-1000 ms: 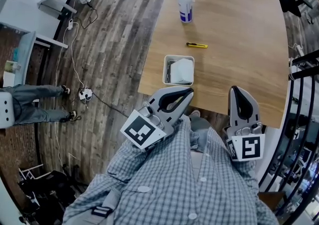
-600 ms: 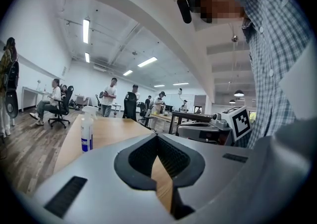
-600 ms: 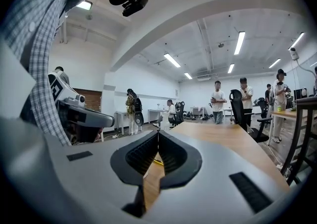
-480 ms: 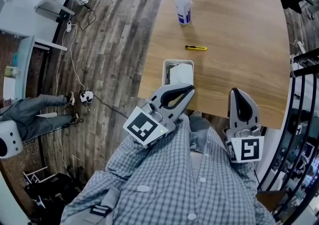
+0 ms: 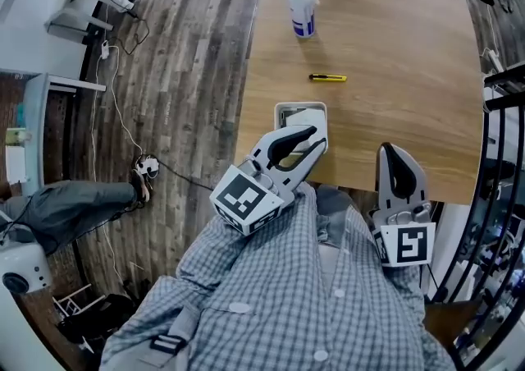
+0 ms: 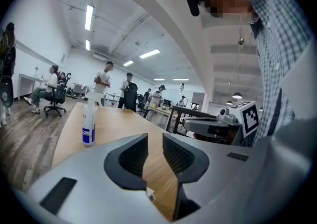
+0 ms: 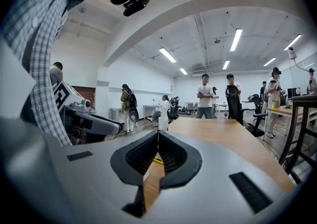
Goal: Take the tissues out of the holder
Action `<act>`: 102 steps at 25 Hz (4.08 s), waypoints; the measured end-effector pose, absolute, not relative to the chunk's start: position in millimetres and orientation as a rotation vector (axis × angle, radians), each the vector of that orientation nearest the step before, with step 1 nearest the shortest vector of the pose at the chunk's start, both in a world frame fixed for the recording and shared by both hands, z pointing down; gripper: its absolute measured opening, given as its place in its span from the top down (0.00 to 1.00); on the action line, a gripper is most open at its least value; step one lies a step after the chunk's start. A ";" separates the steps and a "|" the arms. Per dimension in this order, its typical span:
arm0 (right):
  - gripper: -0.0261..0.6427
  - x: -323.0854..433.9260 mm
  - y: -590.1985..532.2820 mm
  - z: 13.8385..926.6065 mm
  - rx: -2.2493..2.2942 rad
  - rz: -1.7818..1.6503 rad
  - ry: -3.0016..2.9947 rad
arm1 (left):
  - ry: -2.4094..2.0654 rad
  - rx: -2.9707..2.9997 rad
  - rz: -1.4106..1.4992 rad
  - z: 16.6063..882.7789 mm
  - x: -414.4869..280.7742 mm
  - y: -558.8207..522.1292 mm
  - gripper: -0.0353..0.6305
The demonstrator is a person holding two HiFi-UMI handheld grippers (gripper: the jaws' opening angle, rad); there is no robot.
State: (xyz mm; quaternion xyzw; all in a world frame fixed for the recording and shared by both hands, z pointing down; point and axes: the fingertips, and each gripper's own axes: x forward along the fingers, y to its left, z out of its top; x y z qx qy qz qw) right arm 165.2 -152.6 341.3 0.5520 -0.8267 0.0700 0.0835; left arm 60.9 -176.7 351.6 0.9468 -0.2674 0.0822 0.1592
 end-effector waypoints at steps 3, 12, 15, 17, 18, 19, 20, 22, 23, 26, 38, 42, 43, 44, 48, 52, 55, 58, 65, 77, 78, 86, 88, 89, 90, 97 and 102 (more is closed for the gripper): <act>0.94 160.4 -156.4 345.6 1.653 0.225 -2.447 | -0.735 2.681 0.262 362.0 57.7 -184.2 0.74; 0.94 153.9 -158.2 363.4 1.645 0.291 -2.402 | -0.671 2.696 0.551 410.4 52.8 -190.8 0.54; 0.94 152.7 -158.9 369.7 1.633 0.314 -2.400 | -0.653 2.699 0.637 424.6 52.6 -187.9 0.52; 0.94 150.5 -158.2 373.8 1.625 0.329 -2.400 | -0.654 2.692 0.674 432.9 51.2 -186.1 0.51; 0.94 149.7 -157.3 375.5 1.622 0.337 -2.399 | -0.653 2.689 0.693 436.9 50.8 -184.5 0.51; 0.94 149.2 -156.0 377.0 1.622 0.345 -2.396 | -0.649 2.686 0.716 441.0 50.8 -182.3 0.51; 0.94 149.3 -154.4 378.4 1.625 0.355 -2.391 | -0.644 2.685 0.744 445.4 51.2 -179.6 0.51; 0.94 150.1 -151.2 381.4 1.631 0.375 -2.382 | -0.636 2.686 0.815 455.0 51.6 -173.8 0.50; 0.94 150.3 -149.9 383.0 1.632 0.383 -2.380 | -0.634 2.687 0.851 459.8 51.6 -171.2 0.49; 0.94 153.1 -144.4 388.4 1.631 0.395 -2.372 | -0.637 2.690 0.909 472.1 55.3 -165.4 0.48; 0.94 177.3 -122.5 402.1 1.662 0.444 -2.314 | -0.848 2.737 1.103 503.0 65.9 -176.0 0.45; 0.94 176.2 -122.6 401.4 1.654 0.446 -2.317 | -0.891 2.735 1.106 501.9 62.2 -176.9 0.45; 0.94 176.6 -122.5 401.5 1.653 0.448 -2.318 | -0.896 2.731 1.101 501.7 62.0 -177.0 0.47; 0.94 176.8 -122.4 401.5 1.651 0.448 -2.320 | -0.900 2.726 1.092 501.3 61.7 -177.2 0.49; 0.94 175.9 -121.6 400.9 1.648 0.442 -2.326 | -0.893 2.710 1.068 500.5 58.8 -177.0 0.55; 0.94 174.8 -121.2 399.8 1.645 0.435 -2.330 | -0.889 2.704 1.059 499.7 57.1 -177.9 0.58; 0.94 174.3 -123.7 399.6 1.643 0.432 -2.330 | -0.887 2.700 1.048 499.0 55.4 -181.1 0.58; 0.94 175.0 -122.2 399.2 1.645 0.422 -2.332 | -0.890 2.700 1.019 495.2 55.4 -182.0 0.59; 0.94 170.3 -122.9 390.3 1.646 0.389 -2.349 | -0.891 2.731 0.958 470.7 55.1 -184.0 0.59; 0.94 175.2 -131.7 369.5 1.685 0.280 -2.347 | -0.893 2.769 0.683 410.0 56.2 -191.6 0.59; 0.94 173.0 -132.8 365.6 1.693 0.278 -2.353 | -0.899 2.777 0.674 403.2 55.5 -191.8 0.59; 0.94 155.4 -145.2 337.2 1.737 0.223 -2.429 | -0.912 2.852 0.609 362.1 53.1 -190.3 0.59; 0.94 156.0 -148.7 333.3 1.744 0.211 -2.435 | -0.915 2.860 0.588 355.5 54.2 -191.1 0.59; 0.94 156.6 -150.6 331.6 1.745 0.202 -2.438 | -0.917 2.863 0.577 352.4 54.8 -191.7 0.59; 0.94 157.2 -152.6 330.3 1.745 0.190 -2.441 | -0.919 2.865 0.566 349.2 55.3 -192.5 0.59; 0.94 162.5 -156.0 327.6 1.691 0.105 -2.435 | -0.922 2.906 0.516 323.1 57.5 -190.2 0.59; 0.94 161.0 -167.3 321.1 1.692 0.075 -2.448 | -0.929 2.923 0.491 312.8 55.8 -191.0 0.59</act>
